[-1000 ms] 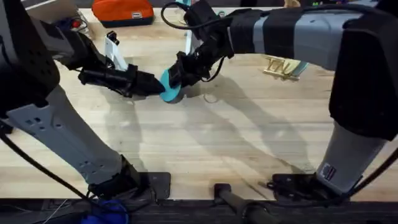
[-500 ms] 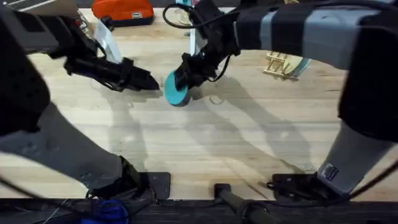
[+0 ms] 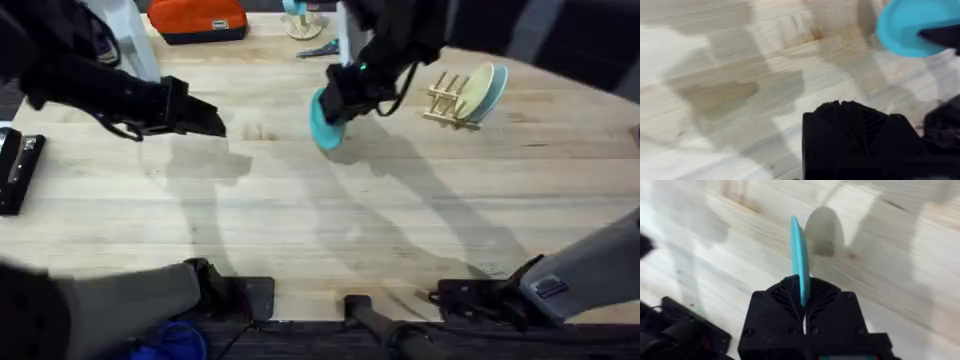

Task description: Pick up the plates from the table one by one and place each into a slot on the dish rack.

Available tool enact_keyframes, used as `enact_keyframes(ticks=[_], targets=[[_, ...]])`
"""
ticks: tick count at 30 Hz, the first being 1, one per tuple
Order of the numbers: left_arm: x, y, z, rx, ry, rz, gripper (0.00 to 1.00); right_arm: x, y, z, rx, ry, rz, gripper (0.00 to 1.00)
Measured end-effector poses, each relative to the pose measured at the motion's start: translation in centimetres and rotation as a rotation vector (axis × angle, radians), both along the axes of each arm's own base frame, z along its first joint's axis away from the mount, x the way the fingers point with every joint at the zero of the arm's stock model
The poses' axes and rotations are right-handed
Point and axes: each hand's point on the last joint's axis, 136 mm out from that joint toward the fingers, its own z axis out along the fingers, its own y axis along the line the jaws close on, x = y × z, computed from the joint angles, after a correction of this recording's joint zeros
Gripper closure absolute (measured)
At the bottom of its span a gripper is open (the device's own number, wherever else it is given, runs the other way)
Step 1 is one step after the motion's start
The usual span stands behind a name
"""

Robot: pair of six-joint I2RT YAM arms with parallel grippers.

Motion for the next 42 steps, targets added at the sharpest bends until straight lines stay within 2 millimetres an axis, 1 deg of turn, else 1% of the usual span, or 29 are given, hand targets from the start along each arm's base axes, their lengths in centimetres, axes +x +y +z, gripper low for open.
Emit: enact_keyframes(ticks=[5, 9, 13, 16, 19, 22, 26, 32, 39, 40, 41, 42], targets=[[-1.1, 0.3, 2.4, 0.074, -0.069, 0.035, 0.960, 0.2, -3.7, 2.2, -0.064, -0.045, -0.053, 0.972], [-2.3, 0.2, 3.8, 0.103, -0.100, 0.059, 0.961, 0.6, -6.6, 4.6, -0.081, -0.096, -0.111, 0.972], [-3.5, 0.1, 4.5, 0.127, -0.099, 0.070, 0.961, 0.1, -9.6, 6.7, -0.090, -0.116, -0.173, 0.972], [-4.0, 0.1, 4.8, 0.142, -0.104, 0.076, 0.961, -0.1, -11.7, 8.1, -0.086, -0.134, -0.225, 0.972], [-4.3, 0.0, 5.2, 0.151, -0.118, 0.079, 0.961, -0.3, -13.8, 9.1, -0.086, -0.142, -0.280, 0.972], [-4.5, 0.0, 5.4, 0.154, -0.123, 0.089, 0.961, -0.8, -15.8, 9.7, -0.095, -0.134, -0.331, 0.972], [-4.8, -0.1, 5.4, 0.150, -0.112, 0.093, 0.961, -1.9, -17.8, 10.1, -0.113, -0.110, -0.367, 0.971], [-4.8, -0.1, 5.4, 0.150, -0.112, 0.094, 0.960, -3.3, -19.3, 10.4, -0.161, -0.100, -0.373, 0.971], [-4.8, -0.1, 5.4, 0.149, -0.111, 0.096, 0.958, -3.8, -21.4, 11.6, -0.247, -0.168, -0.420, 0.971], [-4.8, -0.1, 5.4, 0.149, -0.111, 0.096, 0.945, -3.9, -21.7, 11.8, -0.256, -0.179, -0.435, 0.971], [-4.7, -0.1, 5.4, 0.149, -0.111, 0.097, 0.843, -3.9, -22.0, 12.0, -0.263, -0.188, -0.450, 0.971], [-4.8, -0.1, 5.3, 0.150, -0.110, 0.098, 0.692, -4.0, -22.2, 12.2, -0.268, -0.195, -0.465, 0.971]])
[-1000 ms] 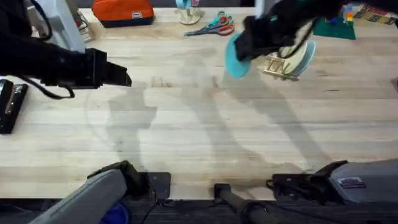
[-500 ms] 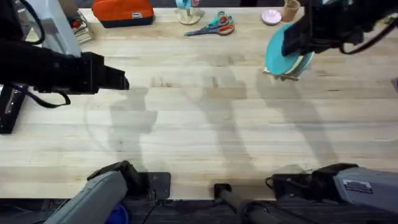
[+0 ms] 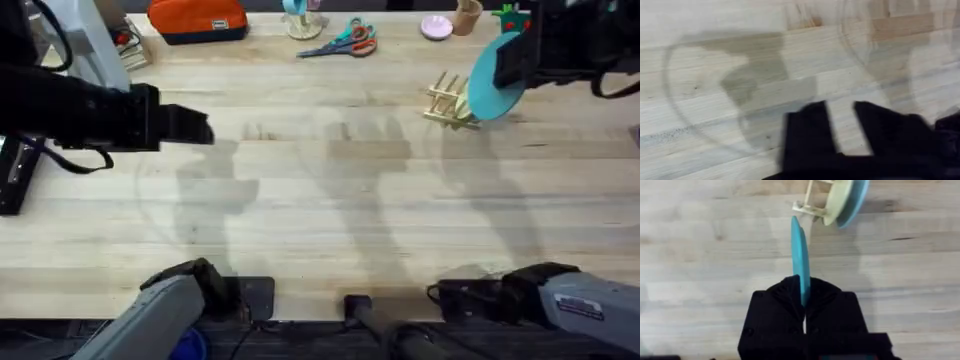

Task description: Pick up the plates from the table one by one and place each into a slot on the dish rack.

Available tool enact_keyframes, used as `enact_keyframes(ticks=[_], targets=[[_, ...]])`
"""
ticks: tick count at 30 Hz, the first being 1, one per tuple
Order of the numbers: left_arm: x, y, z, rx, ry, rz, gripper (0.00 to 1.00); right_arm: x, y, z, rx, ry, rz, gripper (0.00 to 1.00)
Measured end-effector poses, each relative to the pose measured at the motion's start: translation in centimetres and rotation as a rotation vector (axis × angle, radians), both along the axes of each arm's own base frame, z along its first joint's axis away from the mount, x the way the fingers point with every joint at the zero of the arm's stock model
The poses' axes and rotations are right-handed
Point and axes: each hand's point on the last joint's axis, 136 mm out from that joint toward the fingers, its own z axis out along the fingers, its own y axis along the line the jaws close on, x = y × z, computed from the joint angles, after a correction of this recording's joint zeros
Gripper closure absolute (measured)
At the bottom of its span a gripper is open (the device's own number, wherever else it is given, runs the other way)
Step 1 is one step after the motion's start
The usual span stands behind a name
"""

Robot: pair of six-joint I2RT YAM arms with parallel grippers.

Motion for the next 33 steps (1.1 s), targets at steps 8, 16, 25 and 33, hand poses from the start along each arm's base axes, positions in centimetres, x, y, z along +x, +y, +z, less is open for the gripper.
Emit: enact_keyframes(ticks=[8, 16, 25, 33], targets=[[-0.1, 0.1, -0.1, 0.002, 0.006, 0.006, 0.006, -1.1, -1.2, 0.4, -0.025, 0.004, -0.088, 0.971], [-0.4, 0.0, -0.2, -0.001, 0.021, 0.007, 0.006, -1.7, -1.6, 3.1, 0.006, -0.032, -0.161, 0.971], [-0.4, 0.0, -0.2, -0.001, 0.022, 0.007, 0.006, -3.4, -2.0, 4.6, 0.028, -0.008, -0.234, 0.971], [-0.4, 0.0, -0.2, -0.001, 0.022, 0.007, 0.006, -2.9, -2.4, 4.7, -0.013, 0.053, -0.281, 0.971]])
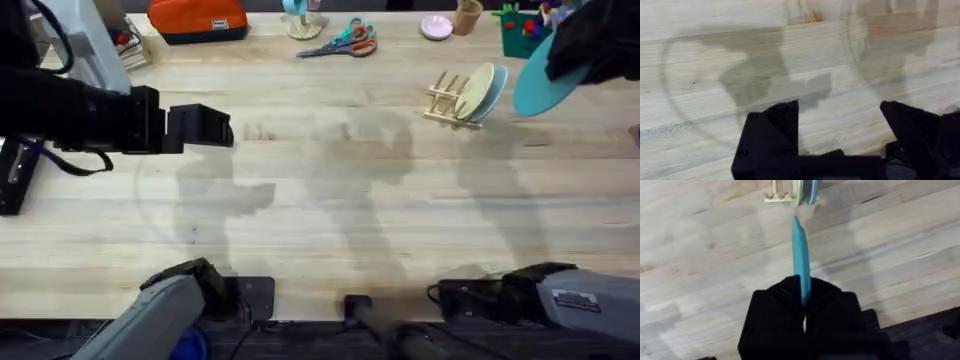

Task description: Pick up the plates from the table one by one and place each into a slot on the dish rack.

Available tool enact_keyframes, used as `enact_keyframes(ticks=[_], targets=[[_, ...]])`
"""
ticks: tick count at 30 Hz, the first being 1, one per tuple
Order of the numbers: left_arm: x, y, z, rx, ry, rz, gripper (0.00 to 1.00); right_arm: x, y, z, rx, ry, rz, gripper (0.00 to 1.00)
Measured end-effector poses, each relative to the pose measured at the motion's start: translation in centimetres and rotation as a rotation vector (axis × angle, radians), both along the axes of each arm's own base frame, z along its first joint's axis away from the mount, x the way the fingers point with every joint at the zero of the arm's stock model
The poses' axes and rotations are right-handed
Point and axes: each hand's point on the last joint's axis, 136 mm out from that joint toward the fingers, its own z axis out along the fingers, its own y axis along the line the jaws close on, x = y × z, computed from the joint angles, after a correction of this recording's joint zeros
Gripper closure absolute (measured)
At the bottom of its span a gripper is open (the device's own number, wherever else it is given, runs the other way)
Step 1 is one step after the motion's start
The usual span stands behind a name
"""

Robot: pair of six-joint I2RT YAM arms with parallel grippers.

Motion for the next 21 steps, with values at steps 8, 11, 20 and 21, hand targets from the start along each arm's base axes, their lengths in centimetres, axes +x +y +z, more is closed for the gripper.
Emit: enact_keyframes(ticks=[8, 11, 20, 21], targets=[[0.0, 0.0, 0.0, 0.000, 0.000, 0.000, 0.006, 2.7, 0.0, -0.4, -0.046, -0.025, 0.024, 0.971], [0.0, 0.0, 0.0, 0.000, 0.000, 0.000, 0.006, 3.4, 0.1, 0.0, -0.050, -0.057, 0.041, 0.971], [0.0, 0.0, 0.0, 0.000, 0.000, 0.000, 0.007, 5.7, 0.3, -0.9, -0.075, -0.055, 0.084, 0.970], [0.0, 0.0, 0.0, 0.000, 0.000, 0.000, 0.007, 6.0, 0.4, -1.2, -0.077, -0.045, 0.087, 0.970]])
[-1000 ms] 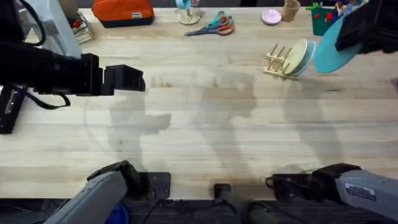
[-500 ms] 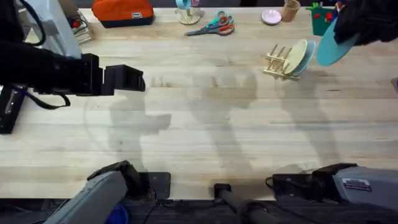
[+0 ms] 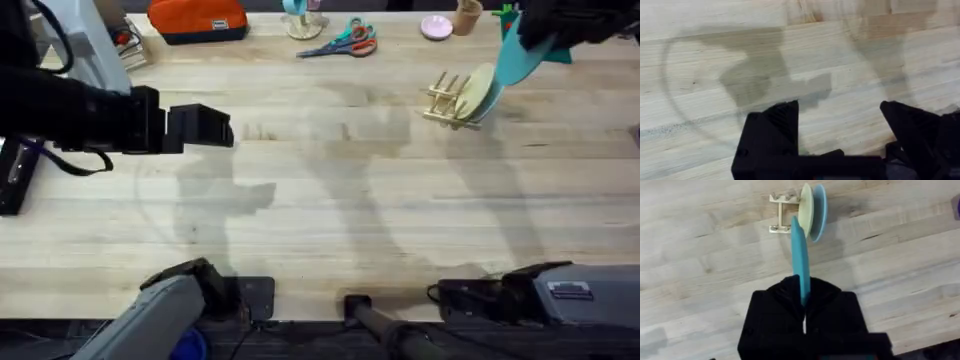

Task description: Pick up the plates from the table one by one and place each into a slot on the dish rack.

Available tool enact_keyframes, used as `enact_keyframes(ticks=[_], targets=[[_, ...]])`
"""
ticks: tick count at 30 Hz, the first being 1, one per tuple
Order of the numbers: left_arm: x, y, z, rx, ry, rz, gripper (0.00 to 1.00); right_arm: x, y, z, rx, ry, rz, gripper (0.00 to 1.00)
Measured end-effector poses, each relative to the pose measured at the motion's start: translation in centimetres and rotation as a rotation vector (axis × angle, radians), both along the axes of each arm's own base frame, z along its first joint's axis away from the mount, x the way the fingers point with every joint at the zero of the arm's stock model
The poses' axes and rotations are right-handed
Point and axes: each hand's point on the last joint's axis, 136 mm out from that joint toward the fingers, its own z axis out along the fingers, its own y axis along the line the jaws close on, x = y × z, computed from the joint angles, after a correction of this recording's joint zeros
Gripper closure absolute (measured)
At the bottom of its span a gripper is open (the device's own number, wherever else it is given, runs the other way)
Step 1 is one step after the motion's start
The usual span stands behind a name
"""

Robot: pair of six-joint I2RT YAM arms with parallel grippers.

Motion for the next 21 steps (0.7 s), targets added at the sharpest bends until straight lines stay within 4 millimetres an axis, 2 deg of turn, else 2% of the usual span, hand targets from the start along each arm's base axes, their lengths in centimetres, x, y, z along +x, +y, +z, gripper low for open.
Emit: enact_keyframes(ticks=[8, 21], targets=[[0.0, 0.0, 0.0, 0.000, 0.000, 0.000, 0.007, 1.8, 0.2, -2.3, -0.021, 0.063, 0.010, 0.970], [0.0, 0.0, 0.0, 0.000, 0.000, 0.000, 0.006, 3.6, -0.9, -5.3, -0.039, 0.145, -0.022, 0.970]])
